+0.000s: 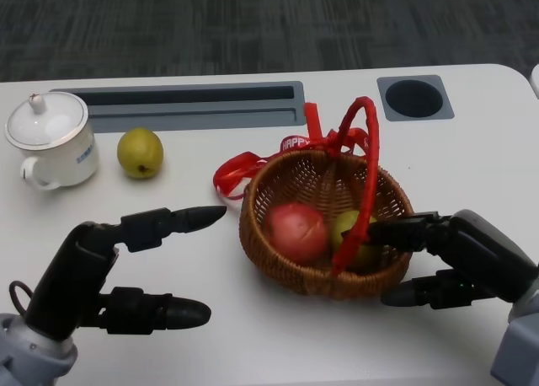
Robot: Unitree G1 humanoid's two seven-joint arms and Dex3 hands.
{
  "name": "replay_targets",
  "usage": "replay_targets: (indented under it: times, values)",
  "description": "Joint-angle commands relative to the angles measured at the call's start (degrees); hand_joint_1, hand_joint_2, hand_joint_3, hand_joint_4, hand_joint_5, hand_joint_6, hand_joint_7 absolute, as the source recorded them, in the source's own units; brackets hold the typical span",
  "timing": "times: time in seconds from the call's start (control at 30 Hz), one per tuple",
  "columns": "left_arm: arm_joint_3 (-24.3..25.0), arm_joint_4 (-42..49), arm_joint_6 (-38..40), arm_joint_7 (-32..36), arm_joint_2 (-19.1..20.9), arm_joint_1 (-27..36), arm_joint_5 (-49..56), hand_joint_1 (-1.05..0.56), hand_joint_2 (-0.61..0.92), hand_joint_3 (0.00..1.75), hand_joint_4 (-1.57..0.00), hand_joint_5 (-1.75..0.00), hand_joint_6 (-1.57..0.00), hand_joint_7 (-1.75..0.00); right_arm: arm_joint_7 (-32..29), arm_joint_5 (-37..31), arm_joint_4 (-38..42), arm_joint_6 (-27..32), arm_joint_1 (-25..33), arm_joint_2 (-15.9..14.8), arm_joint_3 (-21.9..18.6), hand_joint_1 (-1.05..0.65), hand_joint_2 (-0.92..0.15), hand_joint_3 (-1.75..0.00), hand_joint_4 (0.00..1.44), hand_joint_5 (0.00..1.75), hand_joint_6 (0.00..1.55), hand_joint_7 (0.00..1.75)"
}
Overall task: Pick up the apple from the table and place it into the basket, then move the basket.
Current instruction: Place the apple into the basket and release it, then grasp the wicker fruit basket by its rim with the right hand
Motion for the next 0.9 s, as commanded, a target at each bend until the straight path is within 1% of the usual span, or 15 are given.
replay_targets:
  times: [0.03, 0.33, 0.43, 0.57, 0.63, 0.73, 0.8, 0.83, 0.9]
  values:
    - [0.5, -0.5, 0.0, 0.9, 0.2, 0.5, 0.1, -0.59, 0.70, 0.00, -0.86, -0.04, -0.79, -0.02, -1.6, -3.6, 1.5, 1.9, 0.1, -1.4, 3.7, -0.58, -0.92, -0.02, 0.72, 0.01, 0.65, 0.01]
    - [0.3, -1.7, 0.4, 2.5, -1.3, 0.5, 1.5, -0.59, 0.70, 0.00, -0.90, -0.04, -0.82, -0.02, -3.8, -7.4, 2.5, 4.7, -4.1, -2.4, 11.9, -0.59, -0.92, -0.09, 0.72, 0.00, 0.63, 0.00]
    - [0.4, -2.2, 0.5, 3.1, -1.7, 0.7, 1.8, -0.59, 0.70, 0.00, -0.92, -0.05, -0.83, -0.02, -7.2, -10.5, 1.5, 5.3, -6.0, -3.0, 15.0, -0.57, -0.92, -0.10, 0.72, 0.00, 0.63, 0.00]
    - [0.6, -2.4, 0.4, 3.7, -2.0, 0.7, 1.9, -0.59, 0.70, 0.00, -0.93, -0.05, -0.84, -0.02, -13.4, -16.9, -1.0, 7.0, -9.2, -4.8, 20.0, -0.55, -0.92, -0.16, 0.73, 0.01, 0.61, 0.00]
    - [0.6, -2.5, 0.2, 4.0, -2.2, 0.7, 1.7, -0.58, 0.69, 0.00, -0.94, -0.05, -0.84, -0.02, -15.2, -19.4, -1.6, 8.9, -10.6, -5.4, 22.3, -0.55, -0.92, -0.17, 0.74, 0.01, 0.60, 0.00]
    - [0.6, -2.8, 0.1, 4.4, -2.7, 0.8, 1.2, -0.57, 0.68, 0.00, -0.95, -0.05, -0.85, -0.02, -17.1, -22.0, -1.6, 12.7, -11.7, -5.6, 25.2, -0.62, -0.92, -0.10, 0.75, 0.01, 0.58, 0.00]
    - [0.7, -3.0, -0.1, 4.8, -3.0, 0.9, 1.1, -0.56, 0.68, 0.00, -0.96, -0.05, -0.86, -0.02, -19.1, -23.8, -1.8, 16.0, -12.1, -5.7, 27.0, -0.63, -0.91, -0.06, 0.75, 0.01, 0.59, 0.01]
    - [0.7, -3.1, -0.1, 5.0, -3.2, 0.9, 1.2, -0.56, 0.68, 0.00, -0.96, -0.05, -0.86, -0.02, -20.3, -24.6, -2.0, 17.8, -12.2, -5.8, 27.8, -0.59, -0.91, -0.05, 0.78, 0.02, 0.63, 0.02]
    - [0.8, -3.5, 0.0, 5.4, -3.5, 1.0, 1.5, -0.56, 0.69, 0.00, -0.97, -0.05, -0.87, -0.03, -22.1, -25.0, -2.3, 19.9, -12.2, -6.0, 28.7, -0.45, -0.91, -0.07, 0.85, 0.04, 0.74, 0.06]
